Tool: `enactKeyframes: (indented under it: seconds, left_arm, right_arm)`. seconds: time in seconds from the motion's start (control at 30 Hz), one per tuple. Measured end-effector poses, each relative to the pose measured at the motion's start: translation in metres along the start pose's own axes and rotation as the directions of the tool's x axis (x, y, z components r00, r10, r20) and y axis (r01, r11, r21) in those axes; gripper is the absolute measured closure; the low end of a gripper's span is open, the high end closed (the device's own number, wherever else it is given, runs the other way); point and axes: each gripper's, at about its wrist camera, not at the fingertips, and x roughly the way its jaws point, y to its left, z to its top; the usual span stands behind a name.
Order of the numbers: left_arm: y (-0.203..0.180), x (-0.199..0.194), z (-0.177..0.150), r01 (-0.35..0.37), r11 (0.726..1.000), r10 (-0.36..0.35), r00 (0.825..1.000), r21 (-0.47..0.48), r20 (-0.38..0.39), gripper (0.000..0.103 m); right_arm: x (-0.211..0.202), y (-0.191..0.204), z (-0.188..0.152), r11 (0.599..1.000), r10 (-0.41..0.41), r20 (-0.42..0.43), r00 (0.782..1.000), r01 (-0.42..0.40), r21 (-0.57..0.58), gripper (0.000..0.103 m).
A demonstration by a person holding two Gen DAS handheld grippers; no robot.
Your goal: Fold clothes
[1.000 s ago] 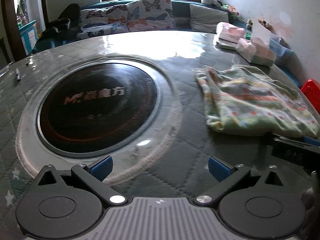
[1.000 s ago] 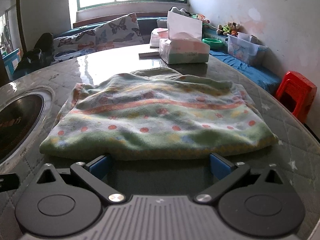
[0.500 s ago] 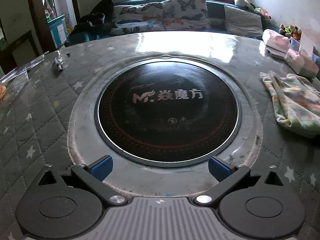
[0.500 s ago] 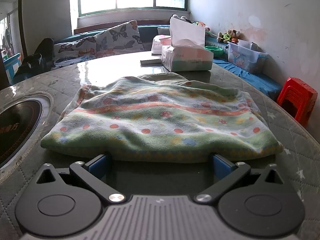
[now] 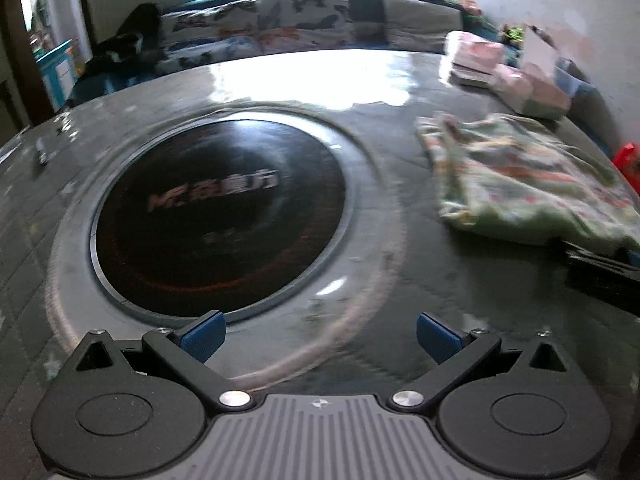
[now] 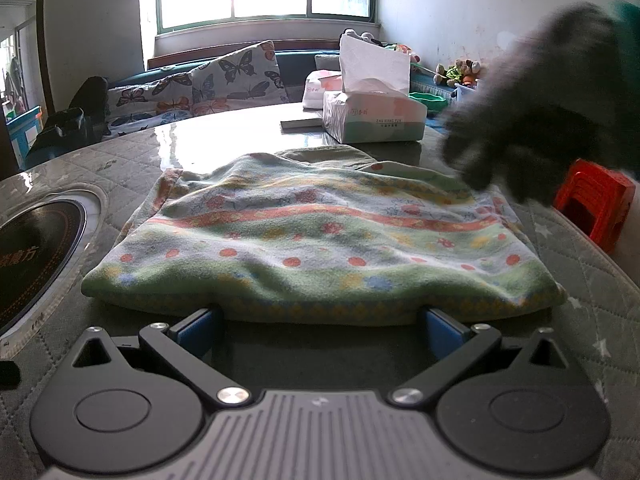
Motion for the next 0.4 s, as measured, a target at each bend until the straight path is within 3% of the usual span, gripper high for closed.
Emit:
enactKeyframes:
  seconds: [0.4]
  left_arm:
    - [-0.034,0.003,0.003,0.076,0.995,-0.077,0.997,0.059,0.016,0.0]
  right_arm:
    - [0.0,0.0,0.0,1.0,0.0,0.0,1.0,0.0,0.0,0.0]
